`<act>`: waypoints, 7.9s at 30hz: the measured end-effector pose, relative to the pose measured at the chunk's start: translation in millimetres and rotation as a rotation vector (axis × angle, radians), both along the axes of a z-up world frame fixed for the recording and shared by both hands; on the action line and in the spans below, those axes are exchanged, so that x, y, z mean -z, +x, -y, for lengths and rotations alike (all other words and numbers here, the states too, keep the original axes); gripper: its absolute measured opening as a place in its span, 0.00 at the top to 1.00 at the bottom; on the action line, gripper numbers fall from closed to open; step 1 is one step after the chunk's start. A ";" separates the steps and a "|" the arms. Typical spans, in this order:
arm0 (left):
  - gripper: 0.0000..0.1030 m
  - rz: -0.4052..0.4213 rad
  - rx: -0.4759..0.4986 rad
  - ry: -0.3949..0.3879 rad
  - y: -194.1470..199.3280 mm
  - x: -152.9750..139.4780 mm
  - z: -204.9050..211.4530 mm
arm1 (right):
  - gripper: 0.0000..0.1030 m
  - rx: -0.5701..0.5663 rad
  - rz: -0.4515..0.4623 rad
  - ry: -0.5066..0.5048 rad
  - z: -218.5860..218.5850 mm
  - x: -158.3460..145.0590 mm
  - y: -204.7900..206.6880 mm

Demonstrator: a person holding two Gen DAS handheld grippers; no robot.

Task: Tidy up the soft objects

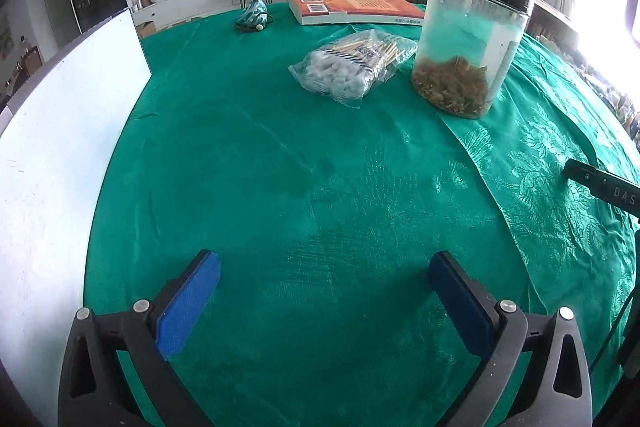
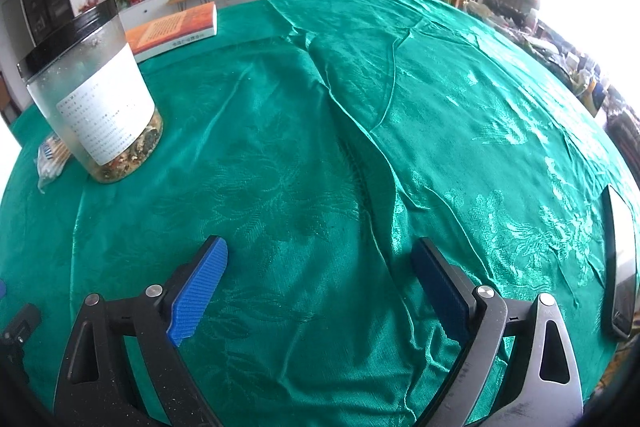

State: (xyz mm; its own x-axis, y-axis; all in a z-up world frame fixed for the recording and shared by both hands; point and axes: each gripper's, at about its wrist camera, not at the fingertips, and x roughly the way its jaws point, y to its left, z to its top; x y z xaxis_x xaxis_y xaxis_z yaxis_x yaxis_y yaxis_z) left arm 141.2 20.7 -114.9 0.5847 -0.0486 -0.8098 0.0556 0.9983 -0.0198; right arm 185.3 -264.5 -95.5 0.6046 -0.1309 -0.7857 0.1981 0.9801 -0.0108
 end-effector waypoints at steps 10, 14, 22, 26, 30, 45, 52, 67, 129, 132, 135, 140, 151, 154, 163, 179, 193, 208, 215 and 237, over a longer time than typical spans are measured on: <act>0.00 0.000 0.001 0.005 0.9 -0.3 -0.5 | 0.08 0.000 0.000 0.000 0.1 0.1 -0.1; 0.00 0.000 0.001 0.005 1.2 0.0 -0.3 | 0.08 0.000 0.000 0.000 0.1 0.2 -0.1; 0.00 0.000 0.001 0.005 1.3 0.0 -0.2 | 0.08 0.000 0.000 0.000 0.5 0.1 -0.3; 0.00 0.000 0.002 0.005 1.3 0.0 -0.2 | 0.08 0.000 0.000 0.000 0.0 0.1 -0.2; 0.00 0.000 0.002 0.005 1.4 0.0 -0.2 | 0.08 0.000 0.000 0.000 0.0 0.1 -0.2; 0.00 0.000 0.002 0.005 0.8 0.0 -0.1 | 0.08 0.000 0.000 0.000 0.1 0.0 -0.3; 0.00 0.000 0.002 0.004 0.7 -0.1 -0.2 | 0.08 0.000 0.000 0.000 0.0 0.0 -0.3; 0.00 0.000 0.002 0.004 1.1 0.2 0.0 | 0.08 0.000 0.000 0.000 0.3 0.1 -0.5; 0.47 -0.047 -0.248 -0.064 355.6 -4.6 -99.4 | 0.08 0.000 0.001 -0.001 0.6 0.3 -0.6; 0.54 -0.032 -0.241 -0.095 344.2 -7.2 -107.0 | 0.08 0.000 0.000 -0.001 0.5 0.2 -0.6; 0.55 0.001 -0.239 -0.095 319.7 -19.7 -111.2 | 0.08 0.000 0.001 -0.001 0.3 0.2 -0.5; 0.55 0.010 -0.165 -0.091 258.0 -52.7 -111.3 | 0.08 0.000 0.001 -0.001 0.6 0.3 -0.7; 0.55 -0.028 0.014 -0.072 80.1 -102.1 -69.6 | 0.08 0.000 0.001 -0.001 0.7 0.2 -0.8; 0.54 -0.062 0.024 -0.078 49.8 -87.4 -55.2 | 0.08 0.000 0.001 -0.001 0.7 0.2 -0.9; 0.26 -0.129 -0.030 0.000 26.1 -44.3 -34.7 | 0.08 0.000 0.001 -0.001 0.7 0.3 -1.1; 0.17 -0.074 0.167 -0.077 68.1 -110.4 -30.0 | 0.08 0.000 0.001 -0.001 0.5 0.3 -0.9; 0.17 -0.167 0.392 0.137 177.1 -27.9 52.5 | 0.08 0.000 0.001 -0.001 0.1 0.3 -0.9; 0.62 -0.075 0.185 -0.070 111.1 -83.3 -22.2 | 0.08 0.000 0.001 -0.001 -0.3 0.3 -1.1; 0.62 -0.058 0.361 -0.090 16.4 -111.5 22.6 | 0.09 -0.001 -0.032 0.060 17.1 -10.3 -16.2; 0.06 -0.013 0.224 -0.038 -38.0 -41.5 78.0 | 0.09 0.067 0.058 0.093 41.5 -28.9 -71.4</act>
State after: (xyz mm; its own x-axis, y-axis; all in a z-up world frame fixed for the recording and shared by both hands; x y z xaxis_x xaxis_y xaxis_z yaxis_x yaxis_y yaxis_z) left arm 103.2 -57.4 -73.3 0.5455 -0.2070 -0.8122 0.2756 0.9594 -0.0595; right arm 113.9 -306.0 -66.6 0.6416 -0.1010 -0.7604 0.2608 0.9610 0.0923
